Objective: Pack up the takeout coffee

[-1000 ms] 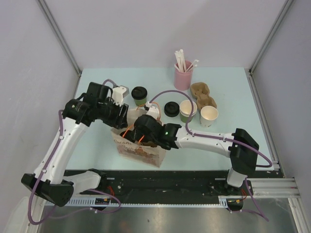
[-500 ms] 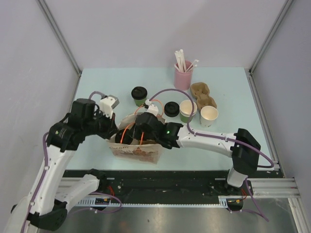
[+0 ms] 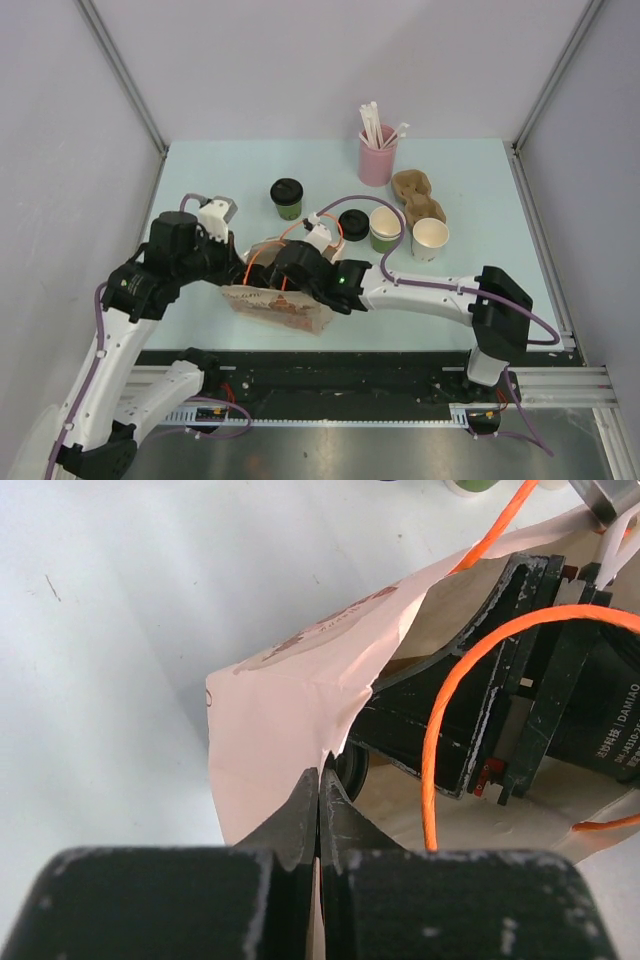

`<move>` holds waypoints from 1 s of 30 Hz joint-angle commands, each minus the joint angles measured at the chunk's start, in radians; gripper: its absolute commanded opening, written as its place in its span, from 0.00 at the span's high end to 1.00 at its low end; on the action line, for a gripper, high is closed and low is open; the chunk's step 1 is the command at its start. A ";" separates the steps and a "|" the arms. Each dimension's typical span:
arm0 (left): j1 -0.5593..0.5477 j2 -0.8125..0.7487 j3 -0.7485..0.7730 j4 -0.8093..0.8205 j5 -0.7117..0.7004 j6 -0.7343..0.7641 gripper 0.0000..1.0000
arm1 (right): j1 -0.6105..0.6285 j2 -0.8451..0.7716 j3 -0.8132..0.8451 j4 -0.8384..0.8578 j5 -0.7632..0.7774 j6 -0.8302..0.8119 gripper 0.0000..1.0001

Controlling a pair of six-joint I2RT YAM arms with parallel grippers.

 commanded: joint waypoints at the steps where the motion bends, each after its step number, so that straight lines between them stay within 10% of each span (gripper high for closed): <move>1: 0.004 0.005 0.004 0.025 -0.046 -0.026 1.00 | -0.014 0.038 -0.020 -0.059 0.013 0.040 1.00; 12: 0.004 0.048 0.054 0.025 -0.149 -0.025 1.00 | -0.019 0.099 -0.020 -0.235 -0.139 0.066 0.93; 16: 0.004 0.053 0.067 0.025 -0.133 -0.020 1.00 | -0.024 0.092 -0.020 -0.280 -0.153 0.081 0.66; 30: 0.004 0.071 0.085 0.029 -0.153 0.037 0.99 | -0.044 -0.031 0.140 -0.315 -0.046 -0.055 0.35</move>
